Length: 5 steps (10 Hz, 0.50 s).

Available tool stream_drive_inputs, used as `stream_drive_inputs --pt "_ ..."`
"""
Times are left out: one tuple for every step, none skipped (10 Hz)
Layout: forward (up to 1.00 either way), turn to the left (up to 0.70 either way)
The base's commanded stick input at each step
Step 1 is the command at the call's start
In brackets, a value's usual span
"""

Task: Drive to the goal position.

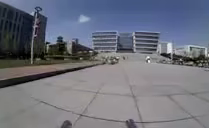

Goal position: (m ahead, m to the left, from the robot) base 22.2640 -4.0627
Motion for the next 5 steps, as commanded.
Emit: stream_drive_inputs --pt "0.50 0.00" --pt "0.50 0.00" --pt "0.50 0.00" --pt "0.50 0.00" --pt "0.50 0.00"
